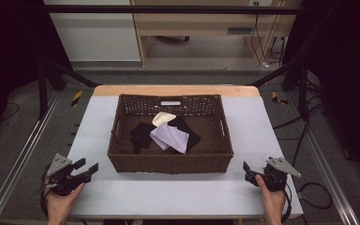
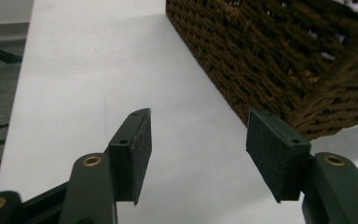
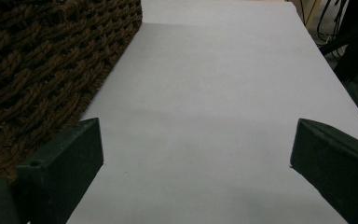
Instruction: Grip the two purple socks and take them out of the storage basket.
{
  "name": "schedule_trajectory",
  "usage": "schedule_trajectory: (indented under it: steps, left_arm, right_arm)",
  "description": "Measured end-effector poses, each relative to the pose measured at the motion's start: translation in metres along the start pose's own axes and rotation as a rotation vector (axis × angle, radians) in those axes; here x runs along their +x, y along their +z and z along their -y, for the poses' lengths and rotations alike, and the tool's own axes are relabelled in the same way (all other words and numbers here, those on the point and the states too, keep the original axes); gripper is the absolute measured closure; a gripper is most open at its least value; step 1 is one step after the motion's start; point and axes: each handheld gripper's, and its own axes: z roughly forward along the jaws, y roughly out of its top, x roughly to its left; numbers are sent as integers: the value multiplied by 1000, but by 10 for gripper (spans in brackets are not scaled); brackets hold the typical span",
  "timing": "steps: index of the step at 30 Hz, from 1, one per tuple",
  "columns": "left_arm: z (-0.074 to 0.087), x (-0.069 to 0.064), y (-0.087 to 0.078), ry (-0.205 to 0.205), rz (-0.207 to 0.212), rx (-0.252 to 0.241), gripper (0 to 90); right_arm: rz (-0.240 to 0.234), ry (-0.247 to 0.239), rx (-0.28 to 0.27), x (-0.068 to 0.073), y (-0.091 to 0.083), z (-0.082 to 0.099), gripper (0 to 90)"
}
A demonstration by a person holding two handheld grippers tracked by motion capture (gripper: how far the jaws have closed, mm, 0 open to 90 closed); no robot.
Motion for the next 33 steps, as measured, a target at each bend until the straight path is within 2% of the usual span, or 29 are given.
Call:
schedule_trajectory:
  steps: [6, 9, 12, 15, 21, 25, 33]
  left_arm:
    - [-7, -3, -9, -18, 8, -59, 403]
    - [-11, -5, -14, -19, 8, -90, 391]
    - [-15, -6, -16, -25, 7, -102, 380]
    - [-19, -6, -20, -48, 13, -124, 369]
    - [-26, -8, -28, -51, 12, -160, 370]
    - [-31, -12, -33, -41, 34, -167, 370]
    - [-42, -19, -34, -25, 48, -173, 362]
  right_arm:
    - [-8, -4, -15, 0, -1, 1, 47]
    - [3, -4, -20, 0, -2, 1, 48]
    - [-2, 4, -13, -1, -1, 1, 48]
    - [-1, 6, -7, -1, -1, 0, 47]
    - [-3, 2, -1, -1, 0, 0, 49]
    - [4, -14, 4, 2, 1, 0, 49]
    - [20, -25, 2, 4, 1, 1, 50]
